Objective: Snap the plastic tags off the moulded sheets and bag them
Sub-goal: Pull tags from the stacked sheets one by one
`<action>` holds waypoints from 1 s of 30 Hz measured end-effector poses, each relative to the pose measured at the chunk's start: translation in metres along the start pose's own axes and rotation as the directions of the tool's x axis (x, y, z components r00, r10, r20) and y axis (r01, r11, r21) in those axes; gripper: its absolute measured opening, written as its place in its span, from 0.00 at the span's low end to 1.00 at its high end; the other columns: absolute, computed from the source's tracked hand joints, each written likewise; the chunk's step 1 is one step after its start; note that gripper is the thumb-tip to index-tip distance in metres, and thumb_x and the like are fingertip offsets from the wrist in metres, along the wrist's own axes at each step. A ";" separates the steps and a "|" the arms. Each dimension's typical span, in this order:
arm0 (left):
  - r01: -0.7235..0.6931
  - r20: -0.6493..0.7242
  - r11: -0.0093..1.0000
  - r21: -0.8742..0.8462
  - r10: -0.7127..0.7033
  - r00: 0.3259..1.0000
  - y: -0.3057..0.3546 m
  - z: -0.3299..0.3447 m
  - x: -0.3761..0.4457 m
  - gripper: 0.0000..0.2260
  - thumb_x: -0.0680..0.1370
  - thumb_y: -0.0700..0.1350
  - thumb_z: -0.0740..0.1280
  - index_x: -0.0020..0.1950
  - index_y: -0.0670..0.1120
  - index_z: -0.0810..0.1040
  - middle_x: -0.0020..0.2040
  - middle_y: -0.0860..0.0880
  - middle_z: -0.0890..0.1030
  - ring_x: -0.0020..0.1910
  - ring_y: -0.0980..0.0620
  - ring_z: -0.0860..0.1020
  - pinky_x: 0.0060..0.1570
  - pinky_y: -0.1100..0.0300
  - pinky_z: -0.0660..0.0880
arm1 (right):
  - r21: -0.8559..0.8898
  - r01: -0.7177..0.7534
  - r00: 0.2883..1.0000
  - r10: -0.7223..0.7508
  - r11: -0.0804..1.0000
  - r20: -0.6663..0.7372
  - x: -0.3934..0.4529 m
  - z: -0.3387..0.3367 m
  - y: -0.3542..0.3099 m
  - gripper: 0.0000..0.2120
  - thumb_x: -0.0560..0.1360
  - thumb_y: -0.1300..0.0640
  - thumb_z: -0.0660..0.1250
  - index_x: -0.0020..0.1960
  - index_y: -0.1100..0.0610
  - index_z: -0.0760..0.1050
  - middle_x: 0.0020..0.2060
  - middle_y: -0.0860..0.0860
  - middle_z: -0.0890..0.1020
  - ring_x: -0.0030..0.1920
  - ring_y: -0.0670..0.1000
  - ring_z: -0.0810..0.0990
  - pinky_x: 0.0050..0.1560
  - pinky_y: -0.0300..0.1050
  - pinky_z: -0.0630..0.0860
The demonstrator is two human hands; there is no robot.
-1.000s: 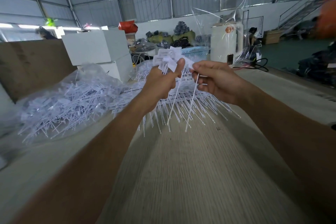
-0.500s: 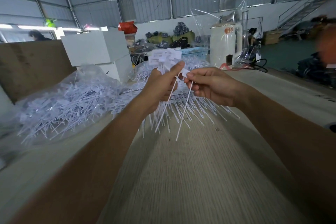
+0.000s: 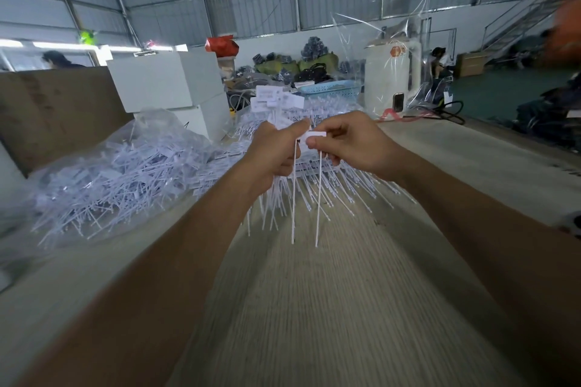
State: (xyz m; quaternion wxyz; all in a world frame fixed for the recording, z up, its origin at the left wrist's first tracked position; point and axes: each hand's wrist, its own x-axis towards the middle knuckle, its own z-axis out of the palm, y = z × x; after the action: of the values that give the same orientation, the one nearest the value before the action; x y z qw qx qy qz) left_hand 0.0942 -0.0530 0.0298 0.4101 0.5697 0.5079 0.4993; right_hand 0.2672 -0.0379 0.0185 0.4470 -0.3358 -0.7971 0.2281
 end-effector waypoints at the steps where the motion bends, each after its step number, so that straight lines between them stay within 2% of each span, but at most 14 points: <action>1: 0.027 0.028 1.000 -0.005 -0.027 0.999 0.001 -0.003 0.000 0.13 0.80 0.53 0.69 0.43 0.46 0.70 0.23 0.53 0.63 0.20 0.55 0.57 0.20 0.66 0.55 | -0.085 0.035 0.999 -0.037 0.996 -0.014 0.001 0.001 -0.001 0.07 0.77 0.56 0.73 0.48 0.60 0.84 0.31 0.54 0.81 0.30 0.50 0.79 0.35 0.47 0.78; 3: 0.087 0.092 0.996 0.003 -0.087 0.992 0.003 -0.009 0.001 0.11 0.81 0.53 0.67 0.45 0.47 0.72 0.25 0.52 0.61 0.21 0.56 0.56 0.20 0.67 0.54 | -0.228 0.110 0.993 -0.118 0.967 -0.022 0.003 0.003 -0.004 0.06 0.77 0.54 0.73 0.47 0.57 0.84 0.29 0.51 0.81 0.29 0.47 0.77 0.36 0.44 0.74; 5: 0.133 0.134 0.990 0.037 -0.136 0.982 0.005 -0.015 0.001 0.11 0.82 0.53 0.66 0.44 0.48 0.73 0.25 0.52 0.60 0.21 0.56 0.55 0.19 0.68 0.54 | -0.336 0.185 0.981 -0.197 0.923 0.001 0.002 0.005 -0.007 0.07 0.77 0.53 0.73 0.49 0.56 0.85 0.32 0.54 0.82 0.32 0.50 0.77 0.37 0.45 0.71; 7: 0.133 0.120 0.982 0.131 -0.149 0.982 0.006 -0.020 0.000 0.12 0.82 0.53 0.66 0.42 0.47 0.72 0.23 0.52 0.63 0.20 0.56 0.56 0.19 0.68 0.55 | -0.419 0.248 0.966 -0.253 0.874 0.044 0.000 0.008 -0.010 0.09 0.78 0.53 0.72 0.52 0.58 0.85 0.35 0.57 0.83 0.35 0.55 0.78 0.40 0.49 0.74; 10: 0.100 0.093 0.952 0.291 -0.132 0.987 0.008 -0.023 0.000 0.14 0.80 0.52 0.68 0.40 0.47 0.71 0.21 0.52 0.66 0.19 0.56 0.57 0.20 0.67 0.56 | -0.498 0.335 0.938 -0.333 0.800 0.097 -0.002 0.009 -0.013 0.09 0.79 0.55 0.70 0.55 0.59 0.85 0.38 0.57 0.84 0.37 0.56 0.79 0.42 0.52 0.75; 13: 0.146 0.148 0.954 0.264 -0.190 0.971 0.007 -0.025 -0.001 0.16 0.80 0.55 0.67 0.38 0.48 0.70 0.24 0.52 0.63 0.21 0.56 0.55 0.20 0.68 0.54 | -0.556 0.395 0.913 -0.379 0.731 0.150 -0.004 0.009 -0.015 0.08 0.80 0.58 0.68 0.55 0.59 0.84 0.41 0.56 0.82 0.40 0.56 0.79 0.43 0.52 0.75; 18: 0.144 0.247 0.958 0.247 -0.206 0.947 0.007 -0.029 -0.002 0.22 0.81 0.58 0.65 0.29 0.52 0.79 0.25 0.51 0.62 0.22 0.55 0.54 0.20 0.67 0.53 | -0.532 0.341 0.934 -0.342 0.775 0.101 -0.006 0.005 -0.021 0.10 0.80 0.53 0.69 0.56 0.58 0.84 0.42 0.54 0.84 0.40 0.51 0.77 0.44 0.51 0.75; 20: 0.154 0.269 0.960 0.232 -0.215 0.939 0.009 -0.031 -0.002 0.18 0.80 0.60 0.65 0.34 0.51 0.77 0.25 0.51 0.62 0.22 0.55 0.54 0.20 0.67 0.53 | -0.609 0.311 0.943 -0.318 0.730 0.100 -0.004 0.005 -0.023 0.11 0.81 0.52 0.67 0.57 0.56 0.84 0.43 0.53 0.83 0.42 0.53 0.79 0.44 0.50 0.76; 23: 0.126 0.343 0.981 0.145 -0.170 0.924 0.014 -0.041 -0.001 0.18 0.79 0.61 0.66 0.38 0.49 0.71 0.25 0.51 0.63 0.21 0.56 0.54 0.18 0.67 0.53 | -0.740 0.147 0.963 -0.266 0.656 -0.044 -0.001 -0.001 -0.022 0.11 0.84 0.59 0.62 0.45 0.59 0.79 0.39 0.53 0.77 0.39 0.54 0.78 0.44 0.50 0.77; 24: 0.100 0.348 0.992 0.079 -0.122 0.929 0.017 -0.045 0.000 0.18 0.79 0.60 0.66 0.38 0.49 0.71 0.26 0.51 0.64 0.21 0.56 0.56 0.18 0.67 0.54 | -0.730 0.076 0.967 -0.229 0.679 -0.113 -0.002 -0.007 -0.022 0.12 0.84 0.59 0.61 0.42 0.59 0.76 0.38 0.52 0.76 0.37 0.52 0.76 0.45 0.49 0.78; 26: 0.019 0.286 0.999 -0.050 -0.003 0.958 0.024 -0.055 0.000 0.17 0.80 0.60 0.66 0.41 0.49 0.71 0.26 0.51 0.67 0.21 0.56 0.58 0.19 0.68 0.55 | -0.597 -0.019 0.955 -0.162 0.802 -0.248 -0.001 -0.021 -0.027 0.12 0.83 0.55 0.64 0.44 0.60 0.79 0.35 0.52 0.77 0.34 0.49 0.74 0.44 0.43 0.76; 28: -0.073 0.191 0.994 -0.079 0.087 0.978 0.028 -0.060 0.001 0.16 0.80 0.61 0.64 0.43 0.49 0.71 0.28 0.50 0.72 0.23 0.56 0.62 0.21 0.67 0.58 | -0.299 -0.021 0.937 -0.085 0.954 -0.338 0.002 -0.028 -0.038 0.08 0.81 0.55 0.68 0.48 0.58 0.82 0.34 0.52 0.81 0.31 0.47 0.77 0.39 0.40 0.76; 30: -0.131 0.123 0.991 -0.035 0.134 0.983 0.028 -0.055 0.000 0.15 0.81 0.61 0.63 0.48 0.50 0.74 0.33 0.48 0.81 0.26 0.54 0.72 0.27 0.64 0.67 | 0.047 0.007 0.951 0.008 0.999 -0.308 0.005 -0.026 -0.050 0.05 0.79 0.56 0.70 0.50 0.58 0.81 0.33 0.53 0.82 0.30 0.46 0.78 0.35 0.40 0.78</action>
State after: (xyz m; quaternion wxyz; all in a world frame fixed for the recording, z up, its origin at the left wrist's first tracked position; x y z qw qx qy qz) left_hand 0.0442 -0.0591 0.0662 0.4147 0.6269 0.4354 0.4954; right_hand 0.2713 -0.0656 0.0677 0.5738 -0.3567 -0.7119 0.1917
